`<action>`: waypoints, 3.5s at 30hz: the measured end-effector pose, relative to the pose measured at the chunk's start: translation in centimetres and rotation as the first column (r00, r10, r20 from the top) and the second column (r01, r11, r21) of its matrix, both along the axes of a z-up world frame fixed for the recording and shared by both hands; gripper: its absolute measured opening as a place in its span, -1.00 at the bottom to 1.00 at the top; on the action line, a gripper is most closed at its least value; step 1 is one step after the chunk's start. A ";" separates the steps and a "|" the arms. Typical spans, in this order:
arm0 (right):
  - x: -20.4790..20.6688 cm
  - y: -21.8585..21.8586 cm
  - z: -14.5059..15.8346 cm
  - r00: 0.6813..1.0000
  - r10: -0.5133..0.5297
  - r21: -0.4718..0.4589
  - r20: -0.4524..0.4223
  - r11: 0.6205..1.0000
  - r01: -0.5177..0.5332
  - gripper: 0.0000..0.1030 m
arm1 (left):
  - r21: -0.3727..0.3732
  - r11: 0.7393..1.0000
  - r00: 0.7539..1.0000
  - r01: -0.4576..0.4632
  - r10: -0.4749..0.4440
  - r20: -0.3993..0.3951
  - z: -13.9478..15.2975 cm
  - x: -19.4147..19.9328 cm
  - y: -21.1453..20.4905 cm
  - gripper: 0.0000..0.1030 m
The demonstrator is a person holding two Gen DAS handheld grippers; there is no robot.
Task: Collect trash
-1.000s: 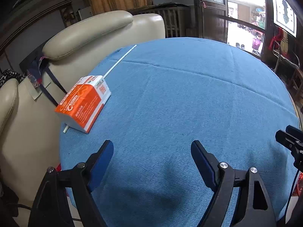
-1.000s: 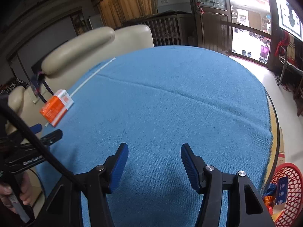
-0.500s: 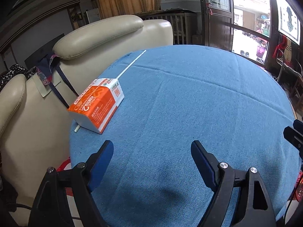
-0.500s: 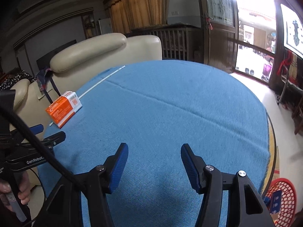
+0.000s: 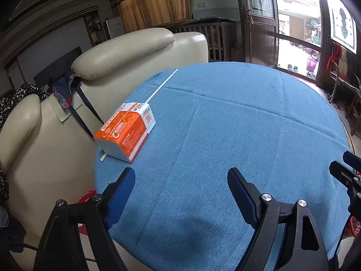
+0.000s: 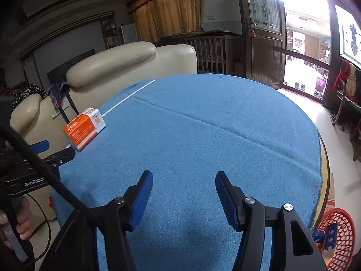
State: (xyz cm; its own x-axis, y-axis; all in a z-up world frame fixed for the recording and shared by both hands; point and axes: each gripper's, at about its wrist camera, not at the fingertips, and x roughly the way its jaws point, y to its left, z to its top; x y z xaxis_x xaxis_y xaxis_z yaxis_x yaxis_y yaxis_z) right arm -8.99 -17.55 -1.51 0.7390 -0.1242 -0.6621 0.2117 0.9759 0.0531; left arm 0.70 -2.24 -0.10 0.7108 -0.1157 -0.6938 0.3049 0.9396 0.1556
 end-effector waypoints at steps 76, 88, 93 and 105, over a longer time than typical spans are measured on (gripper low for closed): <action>-1.5 -1.7 -0.6 0.999 -0.045 0.035 0.008 0.998 0.044 0.20 | 0.036 0.999 1.000 0.021 -0.022 0.021 0.7 -1.1 -1.0 0.64; -1.1 -1.8 -1.1 0.999 -0.050 0.038 -0.006 0.998 0.050 0.20 | 0.040 0.999 1.000 0.018 -0.019 0.011 0.3 -0.7 -1.0 0.64; -1.1 -1.8 -1.1 0.999 -0.051 0.040 -0.006 0.998 0.051 0.20 | 0.043 0.999 1.000 0.019 -0.019 0.011 0.3 -0.8 -1.1 0.64; -1.9 -1.8 -0.8 0.998 -0.055 0.041 0.012 0.998 0.054 0.20 | 0.042 0.999 1.000 0.020 -0.021 0.024 0.8 -1.6 -0.9 0.64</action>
State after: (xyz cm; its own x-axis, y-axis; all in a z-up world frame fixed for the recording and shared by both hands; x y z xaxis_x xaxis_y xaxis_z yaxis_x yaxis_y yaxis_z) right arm -10.84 -19.40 -2.30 0.7407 -0.1378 -0.6575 0.2637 0.9598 0.0959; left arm -0.86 -3.11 0.68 0.7253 -0.1012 -0.6809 0.3192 0.9258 0.2025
